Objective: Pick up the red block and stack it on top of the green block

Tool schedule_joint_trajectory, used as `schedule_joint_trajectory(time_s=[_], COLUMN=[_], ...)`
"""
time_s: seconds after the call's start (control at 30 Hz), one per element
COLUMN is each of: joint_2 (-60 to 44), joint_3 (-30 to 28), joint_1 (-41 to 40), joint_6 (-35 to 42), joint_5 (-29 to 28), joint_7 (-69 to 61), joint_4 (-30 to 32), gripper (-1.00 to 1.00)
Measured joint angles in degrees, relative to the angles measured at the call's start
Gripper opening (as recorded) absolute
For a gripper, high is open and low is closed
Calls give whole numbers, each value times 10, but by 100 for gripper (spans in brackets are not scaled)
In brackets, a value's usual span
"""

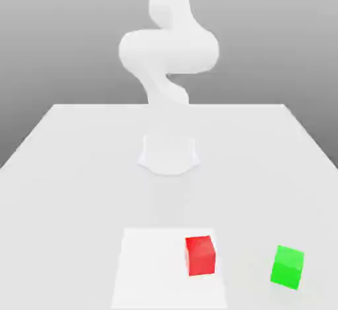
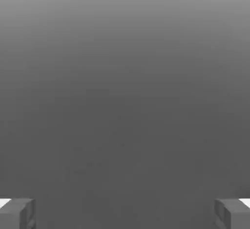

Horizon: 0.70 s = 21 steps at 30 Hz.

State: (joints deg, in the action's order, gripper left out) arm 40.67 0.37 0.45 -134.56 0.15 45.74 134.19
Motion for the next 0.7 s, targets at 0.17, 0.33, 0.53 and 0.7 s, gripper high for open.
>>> schedule_joint_trajectory(time_s=[0.17,0.33,0.53,0.7], joint_2=[-108,-212,-337,-441], joint_3=[9,18,30,35], joint_1=[9,17,27,38], joint_6=[-58,-114,-180,-239], joint_5=[3,3,0,-9], joint_7=[-2,-2,1,7], joint_4=[50,98,156,198], gripper=[0,0,0,0])
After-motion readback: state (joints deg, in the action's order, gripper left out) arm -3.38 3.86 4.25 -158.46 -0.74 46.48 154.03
